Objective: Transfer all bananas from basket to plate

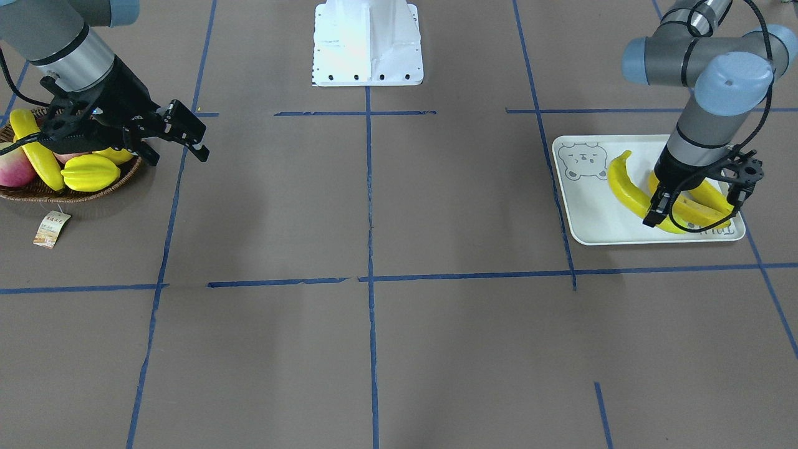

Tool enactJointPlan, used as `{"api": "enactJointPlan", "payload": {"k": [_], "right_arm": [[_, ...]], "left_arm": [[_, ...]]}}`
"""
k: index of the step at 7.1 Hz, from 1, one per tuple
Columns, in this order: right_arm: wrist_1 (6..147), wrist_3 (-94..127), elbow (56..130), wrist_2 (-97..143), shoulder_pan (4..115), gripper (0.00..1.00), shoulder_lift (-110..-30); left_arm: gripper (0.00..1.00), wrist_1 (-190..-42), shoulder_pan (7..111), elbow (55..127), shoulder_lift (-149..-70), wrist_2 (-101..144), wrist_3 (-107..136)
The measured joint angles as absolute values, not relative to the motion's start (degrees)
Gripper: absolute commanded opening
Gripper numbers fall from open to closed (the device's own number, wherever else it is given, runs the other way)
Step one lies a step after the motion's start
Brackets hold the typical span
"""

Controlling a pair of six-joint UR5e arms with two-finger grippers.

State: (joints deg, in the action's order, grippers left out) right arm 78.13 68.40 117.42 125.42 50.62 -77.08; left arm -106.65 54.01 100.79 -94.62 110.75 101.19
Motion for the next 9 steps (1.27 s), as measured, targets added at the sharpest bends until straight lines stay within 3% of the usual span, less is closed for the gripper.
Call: {"api": "enactJointPlan", "payload": {"k": [4,6,9], "right_arm": [[78.13,68.29,118.83,125.51,50.71,1.00,-77.65],[78.14,68.29,118.95,125.51,50.71,1.00,-77.69],[78.14,68.29,118.88,125.51,50.63,1.00,-77.68]], "left_arm": [[0.03,-121.67,55.51,92.27,-90.85,110.74,107.51],[0.33,-125.33,55.51,89.24,-91.26,110.80,108.82],[1.00,-126.09,55.58,88.50,-90.65,110.85,108.93]]}}
